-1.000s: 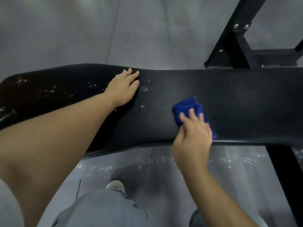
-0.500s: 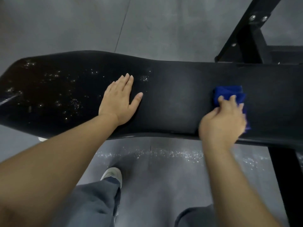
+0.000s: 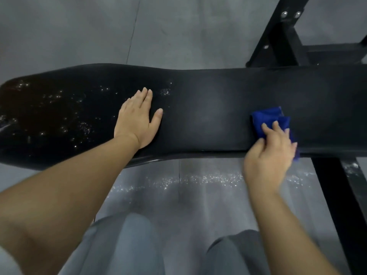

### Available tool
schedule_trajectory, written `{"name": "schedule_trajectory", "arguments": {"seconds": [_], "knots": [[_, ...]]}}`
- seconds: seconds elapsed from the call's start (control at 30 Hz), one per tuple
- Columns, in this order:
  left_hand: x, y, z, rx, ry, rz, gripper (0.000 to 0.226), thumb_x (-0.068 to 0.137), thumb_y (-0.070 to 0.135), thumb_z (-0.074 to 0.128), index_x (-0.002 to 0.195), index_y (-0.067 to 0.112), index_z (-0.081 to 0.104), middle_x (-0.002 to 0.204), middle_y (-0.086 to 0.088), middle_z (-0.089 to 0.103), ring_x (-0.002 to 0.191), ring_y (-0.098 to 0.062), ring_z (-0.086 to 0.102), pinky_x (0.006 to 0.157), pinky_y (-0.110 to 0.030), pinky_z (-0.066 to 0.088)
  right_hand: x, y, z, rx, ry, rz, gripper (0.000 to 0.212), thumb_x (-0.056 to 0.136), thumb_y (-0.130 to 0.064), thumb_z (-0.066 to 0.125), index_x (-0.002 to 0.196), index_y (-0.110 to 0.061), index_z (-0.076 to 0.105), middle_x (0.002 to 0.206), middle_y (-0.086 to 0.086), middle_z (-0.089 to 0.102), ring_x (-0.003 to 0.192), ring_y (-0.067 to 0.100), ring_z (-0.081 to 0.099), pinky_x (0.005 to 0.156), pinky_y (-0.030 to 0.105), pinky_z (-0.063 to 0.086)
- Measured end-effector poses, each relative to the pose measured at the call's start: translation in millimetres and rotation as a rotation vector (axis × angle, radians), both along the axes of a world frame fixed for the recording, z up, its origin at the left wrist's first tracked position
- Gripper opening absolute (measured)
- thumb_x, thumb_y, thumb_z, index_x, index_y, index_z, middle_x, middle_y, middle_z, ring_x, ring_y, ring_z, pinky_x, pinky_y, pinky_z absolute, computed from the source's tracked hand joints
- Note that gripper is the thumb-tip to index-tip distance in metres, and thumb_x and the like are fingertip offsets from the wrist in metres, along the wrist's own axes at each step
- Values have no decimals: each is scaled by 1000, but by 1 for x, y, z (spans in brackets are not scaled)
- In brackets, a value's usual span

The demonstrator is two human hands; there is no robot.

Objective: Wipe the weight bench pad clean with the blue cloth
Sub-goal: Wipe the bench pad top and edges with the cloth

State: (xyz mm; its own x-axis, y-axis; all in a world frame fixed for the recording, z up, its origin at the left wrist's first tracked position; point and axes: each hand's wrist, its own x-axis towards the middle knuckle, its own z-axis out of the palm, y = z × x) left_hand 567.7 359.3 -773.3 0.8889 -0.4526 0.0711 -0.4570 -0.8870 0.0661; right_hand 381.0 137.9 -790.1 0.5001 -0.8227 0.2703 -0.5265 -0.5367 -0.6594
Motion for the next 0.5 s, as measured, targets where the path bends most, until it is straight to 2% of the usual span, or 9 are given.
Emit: {"name": "schedule_trajectory", "arguments": {"seconds": [0.07,0.17,0.23,0.3,0.37,0.43,0.47,0.5], "knots": [[-1,1,0,6,-8,-3,69,96,54,17,151,12,18,158,-7,19,146,-20,15,119,-41,15,16,39,-5,-10,-29,-58,42,82,-6,43,120,-10,61,138,10,53,137,35,35,114,48,11],[0,0,0,3,7,-13,69,96,53,18,151,12,18,158,-7,19,146,-21,15,119,-41,14,19,104,-14,-60,-3,198,43,87,-11,42,127,-16,56,142,3,48,141,29,27,117,43,3],[-1,-1,1,7,12,-13,69,96,53,18,151,12,18,159,-7,18,146,-21,14,119,-41,14,10,110,-17,-102,-3,374,43,88,-10,46,129,-19,55,143,0,47,141,25,28,119,41,5],[-1,0,2,-2,11,-18,69,96,52,18,151,11,17,158,-8,19,146,-22,14,118,-42,15,4,81,-17,-173,6,402,42,86,-11,50,126,-20,58,140,1,52,137,24,35,116,40,10],[-1,1,4,-17,15,-18,69,96,52,19,151,11,18,158,-9,19,146,-22,15,118,-43,15,-2,37,-20,-160,15,199,42,85,-15,46,125,-19,59,138,4,53,135,26,38,114,42,14],[-3,1,5,-33,18,-18,69,95,52,20,151,10,19,158,-9,19,146,-22,14,118,-43,15,-9,-5,-19,-58,-81,-96,44,88,-15,39,128,-13,57,143,9,48,139,31,31,116,45,15],[-3,1,6,-38,21,-16,69,95,51,21,151,10,19,158,-8,18,146,-22,14,118,-43,14,-10,-18,-16,12,-157,-192,43,91,-12,36,131,-10,54,147,11,42,142,32,25,118,42,13],[-3,1,6,-40,24,-14,69,96,51,21,151,10,18,159,-8,18,146,-21,13,118,-42,13,-7,-23,-14,91,-228,-260,43,94,-9,35,133,-9,51,151,11,36,145,32,17,119,33,9]]}}
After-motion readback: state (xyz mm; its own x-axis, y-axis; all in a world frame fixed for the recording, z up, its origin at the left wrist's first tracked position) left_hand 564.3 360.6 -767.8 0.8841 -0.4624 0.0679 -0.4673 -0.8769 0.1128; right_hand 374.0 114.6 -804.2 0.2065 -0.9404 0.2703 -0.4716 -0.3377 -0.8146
